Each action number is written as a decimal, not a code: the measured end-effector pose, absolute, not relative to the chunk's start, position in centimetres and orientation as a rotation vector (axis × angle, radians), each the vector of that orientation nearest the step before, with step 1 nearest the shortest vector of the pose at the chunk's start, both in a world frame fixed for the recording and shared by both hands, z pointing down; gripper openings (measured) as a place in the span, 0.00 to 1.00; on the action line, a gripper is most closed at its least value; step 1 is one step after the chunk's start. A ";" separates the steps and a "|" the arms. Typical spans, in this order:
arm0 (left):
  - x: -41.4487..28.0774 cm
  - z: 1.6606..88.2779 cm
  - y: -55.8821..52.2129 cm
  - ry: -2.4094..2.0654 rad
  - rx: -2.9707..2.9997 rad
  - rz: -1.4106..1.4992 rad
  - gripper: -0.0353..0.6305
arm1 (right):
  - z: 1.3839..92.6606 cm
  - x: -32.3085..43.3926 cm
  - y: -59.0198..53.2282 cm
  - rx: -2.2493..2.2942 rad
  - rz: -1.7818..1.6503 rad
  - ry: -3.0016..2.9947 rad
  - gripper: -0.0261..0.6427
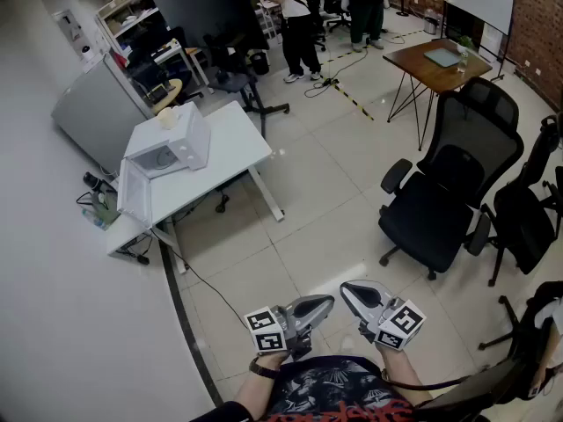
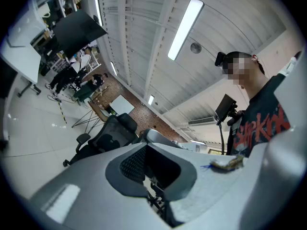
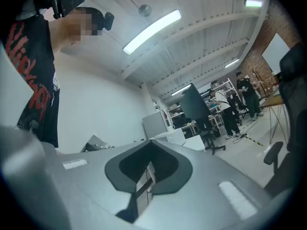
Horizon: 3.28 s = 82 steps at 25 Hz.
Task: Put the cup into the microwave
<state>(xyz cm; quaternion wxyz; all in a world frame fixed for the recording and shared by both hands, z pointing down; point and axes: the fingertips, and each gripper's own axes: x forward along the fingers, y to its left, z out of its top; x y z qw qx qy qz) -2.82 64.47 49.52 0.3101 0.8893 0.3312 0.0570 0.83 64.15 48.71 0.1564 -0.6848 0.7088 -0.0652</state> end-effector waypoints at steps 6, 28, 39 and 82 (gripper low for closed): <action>-5.3 48.2 65.8 0.859 2.464 0.112 0.05 | 47.5 -0.4 65.2 -1.948 -0.174 2.020 0.04; -19.0 45.9 55.5 0.361 2.771 0.005 0.05 | 44.3 -14.2 51.7 -1.652 -0.180 2.423 0.04; -20.8 48.0 46.1 0.142 2.719 -0.026 0.05 | 46.9 -15.1 42.3 -1.530 -0.285 2.514 0.04; -13.9 43.7 4.2 0.198 2.765 -0.226 0.05 | 42.1 -4.4 3.7 -1.866 -0.038 2.408 0.04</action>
